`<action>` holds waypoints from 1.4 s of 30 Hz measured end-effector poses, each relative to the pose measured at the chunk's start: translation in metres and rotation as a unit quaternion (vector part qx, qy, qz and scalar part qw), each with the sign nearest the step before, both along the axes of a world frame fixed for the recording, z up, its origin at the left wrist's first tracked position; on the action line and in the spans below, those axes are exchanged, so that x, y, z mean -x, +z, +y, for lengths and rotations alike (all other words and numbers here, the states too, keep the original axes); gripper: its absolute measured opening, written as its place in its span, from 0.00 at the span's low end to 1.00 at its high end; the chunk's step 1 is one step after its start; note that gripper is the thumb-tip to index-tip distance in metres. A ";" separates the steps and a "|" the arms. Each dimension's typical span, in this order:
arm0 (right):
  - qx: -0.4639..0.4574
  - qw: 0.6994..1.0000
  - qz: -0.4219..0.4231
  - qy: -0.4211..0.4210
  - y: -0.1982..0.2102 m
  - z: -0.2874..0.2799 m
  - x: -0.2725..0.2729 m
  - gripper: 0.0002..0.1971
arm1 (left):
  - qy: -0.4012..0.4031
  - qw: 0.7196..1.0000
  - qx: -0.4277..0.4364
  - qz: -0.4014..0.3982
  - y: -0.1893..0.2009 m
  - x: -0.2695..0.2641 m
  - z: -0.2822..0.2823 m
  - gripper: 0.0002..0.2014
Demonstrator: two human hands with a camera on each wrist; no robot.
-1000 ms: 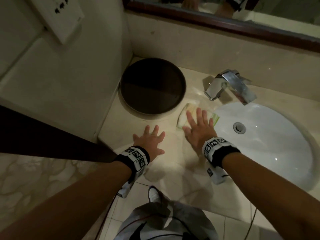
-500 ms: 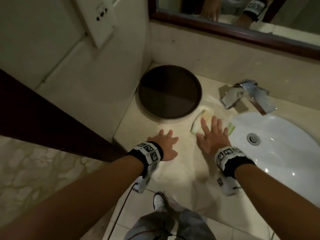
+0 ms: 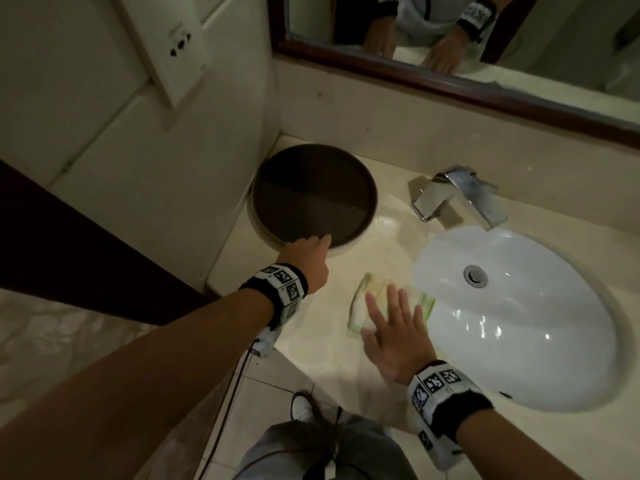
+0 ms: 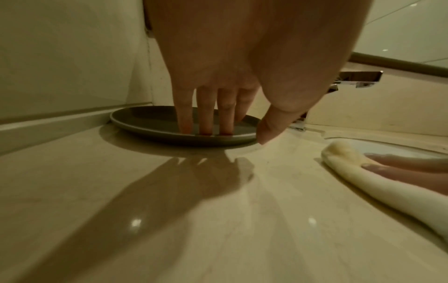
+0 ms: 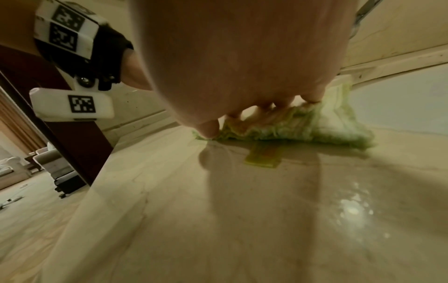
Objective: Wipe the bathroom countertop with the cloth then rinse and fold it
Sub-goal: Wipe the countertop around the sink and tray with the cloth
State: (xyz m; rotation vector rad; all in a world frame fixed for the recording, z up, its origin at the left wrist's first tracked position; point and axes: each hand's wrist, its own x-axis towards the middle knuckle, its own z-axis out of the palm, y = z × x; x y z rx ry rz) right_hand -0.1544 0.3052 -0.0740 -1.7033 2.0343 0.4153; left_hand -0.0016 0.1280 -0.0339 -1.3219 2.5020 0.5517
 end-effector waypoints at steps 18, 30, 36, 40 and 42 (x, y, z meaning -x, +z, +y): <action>0.024 1.000 -0.004 0.018 -0.009 0.003 0.008 0.38 | 0.015 0.995 -0.099 -0.017 0.000 -0.054 0.108 0.18; 0.089 0.989 -0.032 0.117 -0.019 -0.007 0.020 0.36 | 0.031 0.985 -0.166 -0.038 0.012 -0.066 0.114 0.16; 0.053 0.990 -0.052 0.119 -0.018 -0.031 0.029 0.38 | 0.127 0.986 -0.101 -0.047 -0.006 -0.056 0.061 0.50; 0.060 0.991 -0.034 0.118 -0.012 -0.071 0.040 0.39 | 0.146 0.973 -0.143 -0.107 -0.014 -0.053 0.042 0.62; 0.065 0.991 -0.030 0.111 -0.011 -0.089 0.047 0.35 | 0.152 0.970 -0.157 -0.109 -0.016 -0.054 0.043 0.63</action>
